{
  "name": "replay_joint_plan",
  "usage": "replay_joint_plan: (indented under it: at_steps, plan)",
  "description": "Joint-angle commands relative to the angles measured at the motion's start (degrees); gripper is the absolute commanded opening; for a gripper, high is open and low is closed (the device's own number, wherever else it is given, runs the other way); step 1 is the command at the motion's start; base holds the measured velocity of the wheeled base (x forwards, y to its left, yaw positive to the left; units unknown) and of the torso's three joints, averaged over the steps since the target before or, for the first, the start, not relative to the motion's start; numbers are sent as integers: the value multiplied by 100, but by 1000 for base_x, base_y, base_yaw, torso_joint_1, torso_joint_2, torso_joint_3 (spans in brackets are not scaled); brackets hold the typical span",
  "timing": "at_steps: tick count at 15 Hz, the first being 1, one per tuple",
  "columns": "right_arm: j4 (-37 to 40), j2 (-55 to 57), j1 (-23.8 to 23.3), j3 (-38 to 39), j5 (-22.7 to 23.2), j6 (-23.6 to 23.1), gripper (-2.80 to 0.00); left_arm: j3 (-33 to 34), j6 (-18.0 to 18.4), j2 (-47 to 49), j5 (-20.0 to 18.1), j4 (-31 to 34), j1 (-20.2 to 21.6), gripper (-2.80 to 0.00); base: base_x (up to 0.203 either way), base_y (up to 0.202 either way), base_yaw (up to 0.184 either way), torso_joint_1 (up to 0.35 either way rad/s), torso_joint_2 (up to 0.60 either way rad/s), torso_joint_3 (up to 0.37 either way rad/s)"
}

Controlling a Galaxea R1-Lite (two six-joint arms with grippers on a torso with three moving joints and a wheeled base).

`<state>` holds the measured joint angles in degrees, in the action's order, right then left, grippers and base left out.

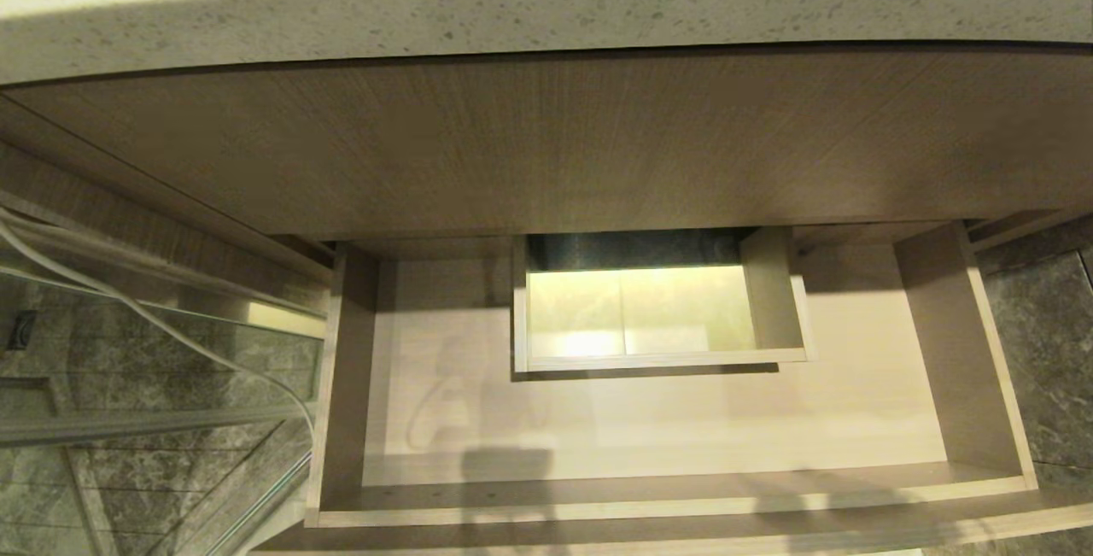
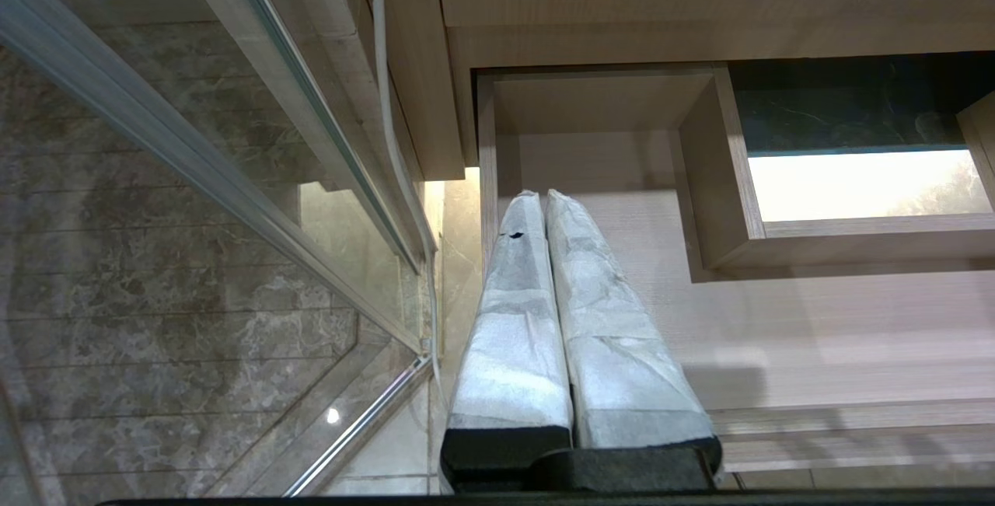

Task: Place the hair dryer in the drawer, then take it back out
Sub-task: Pick up the hairdryer

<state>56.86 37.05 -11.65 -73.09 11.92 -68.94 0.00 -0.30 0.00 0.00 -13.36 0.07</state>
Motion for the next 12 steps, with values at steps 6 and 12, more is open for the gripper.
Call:
replay_joint_plan:
  at_steps: [6, 12]
  plan:
    - [-937, 886, -21, -1364, -664, 947, -280, 229, -5, 0, 0, -9, 1, -280, 0, 0, 0, 0, 0, 0]
    - [-2504, 1140, -39, -1540, -1888, 1112, -280, 229, -5, 0, 0, -9, 1, -280, 0, 0, 0, 0, 0, 0]
